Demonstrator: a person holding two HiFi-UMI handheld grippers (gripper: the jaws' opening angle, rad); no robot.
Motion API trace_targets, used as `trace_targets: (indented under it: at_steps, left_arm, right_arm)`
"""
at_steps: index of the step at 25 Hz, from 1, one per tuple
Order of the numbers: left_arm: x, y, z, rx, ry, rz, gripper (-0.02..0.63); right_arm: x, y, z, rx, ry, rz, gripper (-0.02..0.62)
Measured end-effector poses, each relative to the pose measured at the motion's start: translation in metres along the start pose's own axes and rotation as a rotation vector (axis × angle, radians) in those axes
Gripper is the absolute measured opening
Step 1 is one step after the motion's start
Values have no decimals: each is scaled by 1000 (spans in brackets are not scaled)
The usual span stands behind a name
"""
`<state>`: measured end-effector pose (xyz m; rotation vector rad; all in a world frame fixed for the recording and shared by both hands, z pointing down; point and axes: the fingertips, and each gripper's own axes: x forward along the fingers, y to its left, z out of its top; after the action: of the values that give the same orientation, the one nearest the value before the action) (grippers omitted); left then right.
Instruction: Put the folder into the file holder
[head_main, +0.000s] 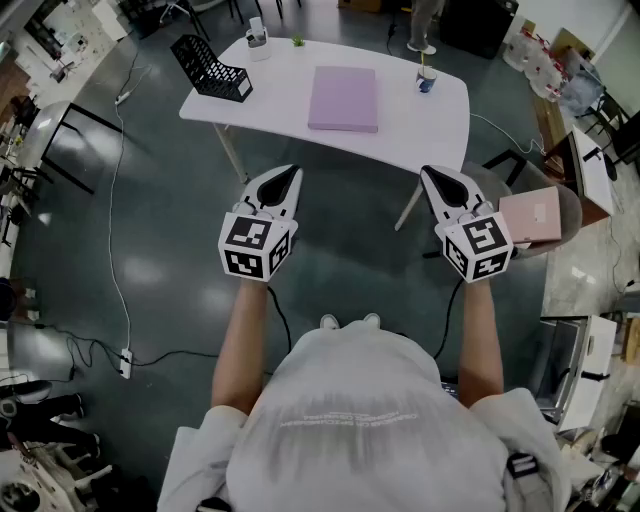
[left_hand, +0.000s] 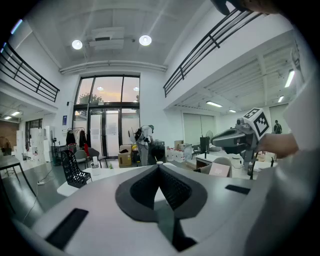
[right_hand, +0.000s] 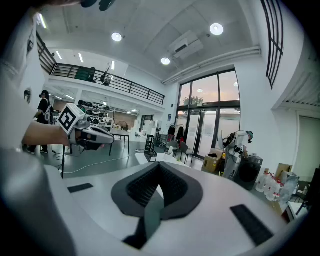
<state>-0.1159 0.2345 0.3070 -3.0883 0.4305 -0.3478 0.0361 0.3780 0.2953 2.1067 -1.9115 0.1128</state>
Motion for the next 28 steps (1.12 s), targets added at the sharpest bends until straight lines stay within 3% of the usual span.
trace_targets:
  at_steps: [8,18,23,24,28]
  left_arm:
    - [2,10,-3,32,0,-17,14]
    - [-4,34,-6,23,-7,-10,14]
    - [-10,45,-10,17,-12,-16,15]
    - [-11,48,-11,14,-13,-18,15]
    - [-18,56,-17,1,-16,-39,50]
  right_arm:
    - [10,3,8,71,-41,9,20]
    - [28,21,6,-12,-6,23,20]
    - [33,27,11,49,-20,10,20]
    - [35,29,11,58,-15,11,33]
    - [42,43,10,72,-1,33,219]
